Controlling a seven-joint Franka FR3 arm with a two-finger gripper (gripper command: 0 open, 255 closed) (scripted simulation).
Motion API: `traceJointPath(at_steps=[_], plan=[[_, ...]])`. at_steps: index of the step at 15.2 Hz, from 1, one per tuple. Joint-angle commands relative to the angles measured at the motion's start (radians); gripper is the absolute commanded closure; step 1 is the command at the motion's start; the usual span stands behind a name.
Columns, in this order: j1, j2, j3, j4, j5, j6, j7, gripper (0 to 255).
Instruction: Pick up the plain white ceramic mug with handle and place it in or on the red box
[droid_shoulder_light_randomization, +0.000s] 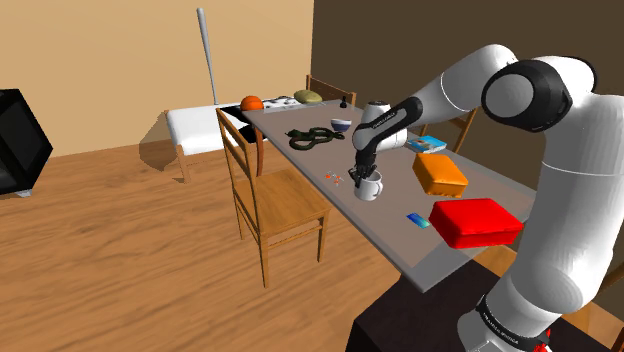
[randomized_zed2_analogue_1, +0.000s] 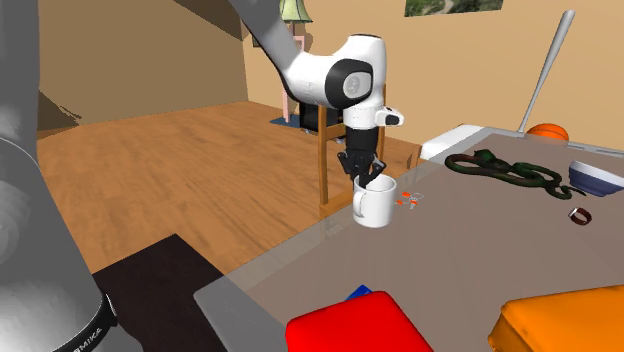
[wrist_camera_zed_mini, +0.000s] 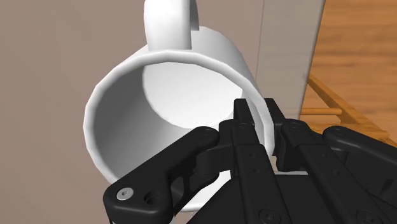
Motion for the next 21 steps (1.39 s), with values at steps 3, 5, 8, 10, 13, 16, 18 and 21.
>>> traceJointPath(at_steps=[3, 5, 8, 10, 13, 16, 18, 21], plan=[[0.002, -0.036, -0.003, 0.012, -0.008, -0.047, 0.005, 255], [0.003, -0.053, -0.005, 0.018, -0.011, -0.071, 0.007, 255], [0.005, -0.077, -0.006, 0.030, -0.016, -0.106, 0.010, 255], [0.005, -0.092, -0.007, 0.039, -0.019, -0.130, 0.012, 255], [0.006, -0.114, -0.008, 0.054, -0.024, -0.166, 0.015, 255], [0.007, -0.134, -0.009, 0.071, -0.028, -0.203, 0.017, 255], [0.008, -0.146, -0.010, 0.083, -0.030, -0.228, 0.019, 255], [0.008, -0.163, -0.010, 0.104, -0.033, -0.265, 0.021, 255]])
